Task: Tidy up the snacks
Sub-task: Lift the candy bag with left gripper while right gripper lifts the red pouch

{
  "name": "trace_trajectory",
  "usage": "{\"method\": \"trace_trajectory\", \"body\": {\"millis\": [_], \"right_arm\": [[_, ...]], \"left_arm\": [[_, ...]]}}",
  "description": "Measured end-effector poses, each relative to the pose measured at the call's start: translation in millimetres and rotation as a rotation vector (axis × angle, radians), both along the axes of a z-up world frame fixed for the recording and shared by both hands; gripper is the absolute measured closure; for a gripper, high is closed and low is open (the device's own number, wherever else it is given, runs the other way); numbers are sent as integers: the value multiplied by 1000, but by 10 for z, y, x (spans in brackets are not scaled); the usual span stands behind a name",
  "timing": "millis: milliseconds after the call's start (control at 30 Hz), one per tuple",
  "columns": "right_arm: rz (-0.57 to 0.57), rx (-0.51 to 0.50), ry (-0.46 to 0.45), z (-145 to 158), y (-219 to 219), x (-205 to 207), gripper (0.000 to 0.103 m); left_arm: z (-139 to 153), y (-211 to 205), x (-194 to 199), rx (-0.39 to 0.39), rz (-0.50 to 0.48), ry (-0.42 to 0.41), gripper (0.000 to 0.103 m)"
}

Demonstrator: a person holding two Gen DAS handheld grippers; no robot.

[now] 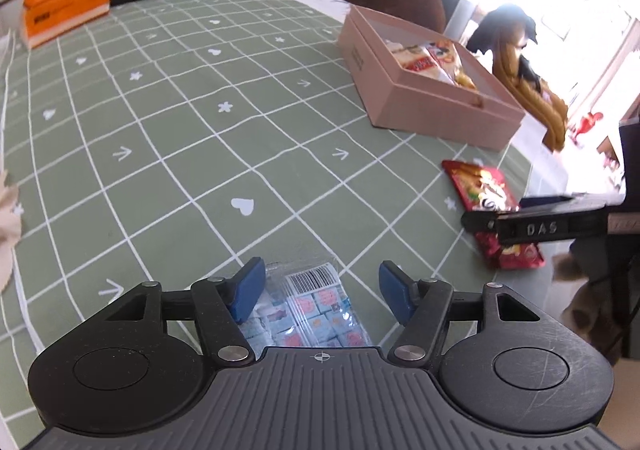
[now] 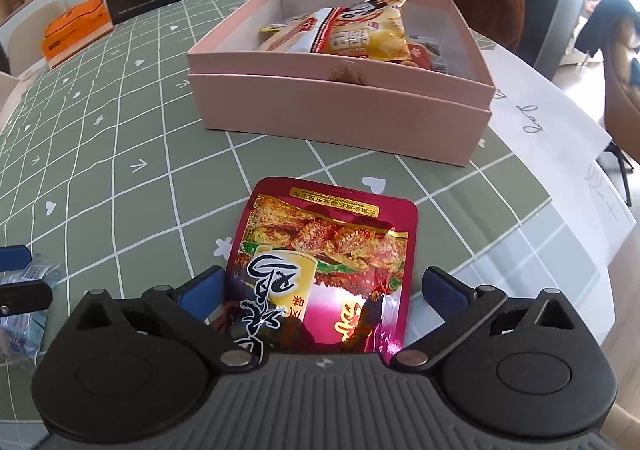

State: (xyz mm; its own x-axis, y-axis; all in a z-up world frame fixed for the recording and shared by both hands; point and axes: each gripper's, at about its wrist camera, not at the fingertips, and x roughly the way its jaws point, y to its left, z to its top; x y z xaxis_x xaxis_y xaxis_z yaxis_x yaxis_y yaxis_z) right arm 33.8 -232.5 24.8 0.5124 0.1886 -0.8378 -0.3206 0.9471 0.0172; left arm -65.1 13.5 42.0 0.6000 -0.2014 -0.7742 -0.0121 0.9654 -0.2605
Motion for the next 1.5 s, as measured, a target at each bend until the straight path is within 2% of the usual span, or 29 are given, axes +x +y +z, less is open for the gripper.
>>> {"method": "trace_trajectory", "body": {"millis": [67, 167, 300, 433, 533, 600, 733, 800, 867, 967, 1033, 1067, 1100, 1133, 1167, 1267, 1300, 1367, 1433, 1500], "right_arm": [[-6, 1, 1, 4, -6, -4, 0], [-4, 6, -13, -4, -14, -20, 0], [-5, 13, -35, -11, -39, -80, 0], [9, 18, -46, -11, -66, -122, 0], [-8, 23, -58, -16, -72, -156, 0], [-24, 23, -62, -18, -61, -170, 0], [-54, 19, -52, -13, -41, -168, 0], [-71, 16, -45, -11, -25, -160, 0], [-95, 13, -37, -8, -1, -142, 0], [-126, 8, -22, -4, 52, -89, 0], [-129, 9, -21, 6, 80, -72, 5], [-124, 6, -31, 27, 90, -88, 11], [-104, 4, -34, 53, 102, -110, 15], [-83, -3, -42, 84, 112, -142, 19], [-59, -3, -49, 126, 118, -183, 27], [-32, 22, -38, 223, 71, -255, 37], [-30, 38, -38, 254, 37, -274, 48], [-25, 49, -53, 339, -15, -315, 60], [-19, 60, -68, 420, -68, -335, 66], [-19, 77, -68, 461, -139, -329, 66]], "left_arm": [[61, 9, -21, -25, 11, 1, 35], [165, -29, -103, -16, -10, -5, 35], [214, -75, -274, 57, -68, 12, 35], [201, -2, -330, 70, 42, 108, 35], [135, -13, -182, 66, 80, 146, 35], [60, -74, -63, 80, 74, 160, 24], [13, -236, 55, 152, 51, 160, 18], [-7, -278, 80, 164, 35, 163, 11], [-31, -319, 92, 168, 22, 160, 7], [-43, -343, 65, 183, 5, 149, 9], [-35, -325, -13, 196, 1, 117, 19], [-28, -321, -58, 206, 2, 88, 32], [-30, -314, -99, 200, -12, 66, 35], [-37, -307, -131, 195, -23, 49, 35], [-42, -307, -153, 194, -32, 34, 36], [-41, -335, -190, 194, -60, -2, 38], [-30, -341, -195, 187, -64, -9, 38], [22, -360, -184, 161, -77, -22, 38], [100, -393, -143, 151, -90, -46, 38], [159, -440, -99, 141, -95, -53, 38]]}}
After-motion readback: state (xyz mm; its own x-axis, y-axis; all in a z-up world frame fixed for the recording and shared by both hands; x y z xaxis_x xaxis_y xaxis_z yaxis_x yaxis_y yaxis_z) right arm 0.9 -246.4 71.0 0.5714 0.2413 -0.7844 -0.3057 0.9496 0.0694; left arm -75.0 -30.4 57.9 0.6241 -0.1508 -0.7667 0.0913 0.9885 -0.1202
